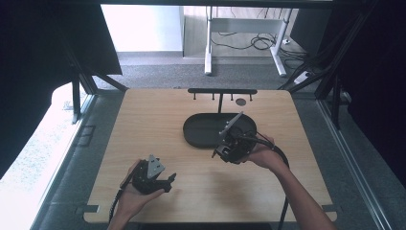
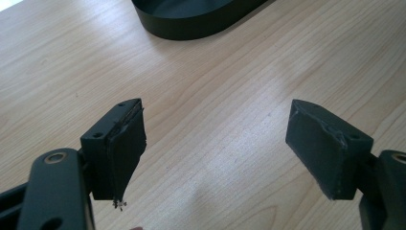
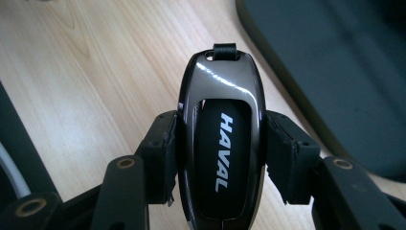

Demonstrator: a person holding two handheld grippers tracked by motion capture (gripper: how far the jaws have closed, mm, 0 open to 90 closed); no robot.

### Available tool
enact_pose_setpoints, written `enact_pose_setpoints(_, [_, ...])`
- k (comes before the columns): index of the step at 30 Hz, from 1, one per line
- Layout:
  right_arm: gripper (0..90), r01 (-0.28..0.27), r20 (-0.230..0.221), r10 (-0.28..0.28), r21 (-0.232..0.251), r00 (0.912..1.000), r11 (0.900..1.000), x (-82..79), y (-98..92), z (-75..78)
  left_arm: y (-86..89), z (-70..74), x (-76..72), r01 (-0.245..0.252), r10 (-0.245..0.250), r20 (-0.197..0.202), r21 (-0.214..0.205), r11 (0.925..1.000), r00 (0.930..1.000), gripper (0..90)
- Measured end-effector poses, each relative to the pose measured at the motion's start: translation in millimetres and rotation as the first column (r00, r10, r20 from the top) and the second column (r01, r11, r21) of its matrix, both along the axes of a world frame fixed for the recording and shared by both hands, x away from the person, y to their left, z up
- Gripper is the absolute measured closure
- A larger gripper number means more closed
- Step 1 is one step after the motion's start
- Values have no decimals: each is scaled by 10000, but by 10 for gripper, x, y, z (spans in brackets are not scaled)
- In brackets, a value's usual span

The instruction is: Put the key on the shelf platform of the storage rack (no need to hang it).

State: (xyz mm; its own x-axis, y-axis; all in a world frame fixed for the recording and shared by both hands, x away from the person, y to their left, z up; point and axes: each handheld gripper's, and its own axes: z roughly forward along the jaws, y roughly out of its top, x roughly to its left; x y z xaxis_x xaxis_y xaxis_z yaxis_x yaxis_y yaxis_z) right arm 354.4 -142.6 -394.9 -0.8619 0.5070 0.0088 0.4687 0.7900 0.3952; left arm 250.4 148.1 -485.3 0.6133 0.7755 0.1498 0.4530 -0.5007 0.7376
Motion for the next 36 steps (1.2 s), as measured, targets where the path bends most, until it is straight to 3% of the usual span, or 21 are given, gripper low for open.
enact_pose_setpoints(11, [497, 232, -15, -232, 117, 9997, 9997, 326, -8, 66, -1, -2, -3, 26, -26, -4, 29, 10000, 10000, 219])
enact_pose_setpoints(13, [497, 274, -12, -274, 120, 9996, 9996, 349, -8, 64, -5, -2, -4, 88, -88, -50, -53, 9999, 9999, 219])
enact_pose_setpoints(15, [496, 331, -46, -330, 159, 9994, 9993, 396, -13, 57, -4, 3, -5, 220, -226, -154, -403, 9989, 9996, 219])
enact_pose_setpoints(19, [497, 455, -64, -453, 303, 9990, 9985, 495, -23, 52, -7, 15, -13, 281, -287, -137, -442, 9986, 9995, 220])
enact_pose_setpoints(21, [497, 492, -36, -492, 238, 9988, 9985, 540, -16, 41, -7, 28, -22, 438, -457, -234, -758, 9962, 9987, 221])
enact_pose_setpoints(30, [496, 682, -108, -678, 378, 9976, 9970, 761, 80, 30, -30, 24, -32, 451, -463, -175, -667, 9968, 9988, 222])
enact_pose_setpoints(36, [497, 1040, 119, -1044, 313, 9945, 9941, 907, 100, -2, -9, 30, -28, 465, -480, -195, -716, 9964, 9987, 222])
